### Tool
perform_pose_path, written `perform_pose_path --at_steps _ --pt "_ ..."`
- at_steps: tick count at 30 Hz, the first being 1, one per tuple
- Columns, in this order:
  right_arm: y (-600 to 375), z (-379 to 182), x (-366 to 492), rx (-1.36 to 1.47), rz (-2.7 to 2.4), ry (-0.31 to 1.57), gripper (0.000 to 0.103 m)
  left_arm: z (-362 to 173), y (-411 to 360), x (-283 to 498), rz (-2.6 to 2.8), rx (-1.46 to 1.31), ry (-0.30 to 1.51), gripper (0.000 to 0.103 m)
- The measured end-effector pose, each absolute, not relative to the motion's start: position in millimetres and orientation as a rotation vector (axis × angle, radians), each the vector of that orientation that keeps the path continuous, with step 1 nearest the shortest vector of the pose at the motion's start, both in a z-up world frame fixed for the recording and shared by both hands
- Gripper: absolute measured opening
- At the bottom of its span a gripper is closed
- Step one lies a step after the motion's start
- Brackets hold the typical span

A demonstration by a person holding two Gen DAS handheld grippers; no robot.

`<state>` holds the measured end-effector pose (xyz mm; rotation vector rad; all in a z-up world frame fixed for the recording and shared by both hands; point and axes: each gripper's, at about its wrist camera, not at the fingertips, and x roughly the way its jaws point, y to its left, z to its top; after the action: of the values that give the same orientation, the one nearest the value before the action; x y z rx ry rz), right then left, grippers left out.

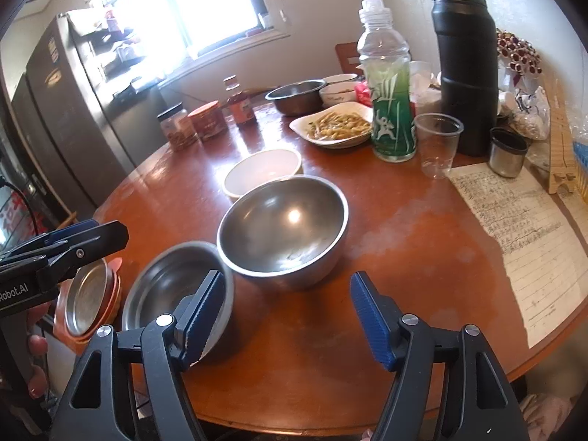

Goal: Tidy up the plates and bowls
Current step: 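Grasp the hemispherical steel bowl rim with the right gripper while left holds the large bowl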

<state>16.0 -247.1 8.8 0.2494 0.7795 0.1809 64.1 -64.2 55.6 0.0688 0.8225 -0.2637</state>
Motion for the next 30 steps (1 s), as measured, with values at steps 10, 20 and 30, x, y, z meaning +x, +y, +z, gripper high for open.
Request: perform_pose_path --at_steps 10,20,30 --pt "-269 14 35 0.268 0.127 0.757 0.073 50 -88 95 -0.296 0.087 0.862 0.081" --pt "-276 7 58 0.27 0.115 0.784 0.073 35 -105 127 -0.297 0.117 0.912 0.081" --pt "-272 -8 75 0.25 0.12 0.816 0.073 8 -108 153 -0.31 0.106 0.998 0.081"
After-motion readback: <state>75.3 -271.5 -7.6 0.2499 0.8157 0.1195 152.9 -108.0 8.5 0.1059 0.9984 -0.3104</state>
